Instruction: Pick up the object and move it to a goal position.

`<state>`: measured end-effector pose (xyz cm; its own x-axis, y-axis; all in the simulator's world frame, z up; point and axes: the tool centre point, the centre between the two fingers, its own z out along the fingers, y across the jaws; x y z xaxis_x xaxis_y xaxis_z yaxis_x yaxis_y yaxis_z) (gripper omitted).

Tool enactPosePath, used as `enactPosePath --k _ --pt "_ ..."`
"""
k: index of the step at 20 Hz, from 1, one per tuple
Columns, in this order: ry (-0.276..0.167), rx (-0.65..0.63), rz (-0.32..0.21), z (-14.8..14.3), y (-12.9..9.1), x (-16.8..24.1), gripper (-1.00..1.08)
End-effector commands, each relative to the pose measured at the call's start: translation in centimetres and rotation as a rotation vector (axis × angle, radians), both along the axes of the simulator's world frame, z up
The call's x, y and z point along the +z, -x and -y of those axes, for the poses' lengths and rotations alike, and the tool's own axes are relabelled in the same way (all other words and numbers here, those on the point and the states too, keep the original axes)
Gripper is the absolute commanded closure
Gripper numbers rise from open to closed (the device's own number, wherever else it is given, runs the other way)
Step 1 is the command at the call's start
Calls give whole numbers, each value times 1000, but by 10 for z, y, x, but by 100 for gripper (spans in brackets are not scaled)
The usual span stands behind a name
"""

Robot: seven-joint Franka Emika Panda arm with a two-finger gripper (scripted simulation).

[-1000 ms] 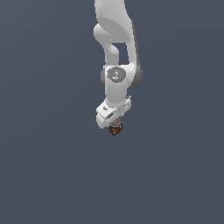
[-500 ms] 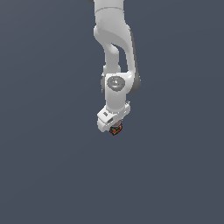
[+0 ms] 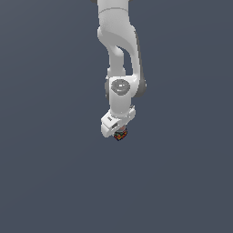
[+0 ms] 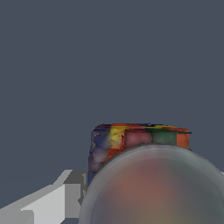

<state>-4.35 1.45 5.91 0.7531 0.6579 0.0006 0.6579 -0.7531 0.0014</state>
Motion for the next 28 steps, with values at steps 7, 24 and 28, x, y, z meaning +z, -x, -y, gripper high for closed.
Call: enactPosePath --k 7,24,28 --pt "0 0 0 3 -5 4 108" --pt "-2 1 -1 52 -80 64 108" --pt "-2 1 -1 66 -101 80 108"
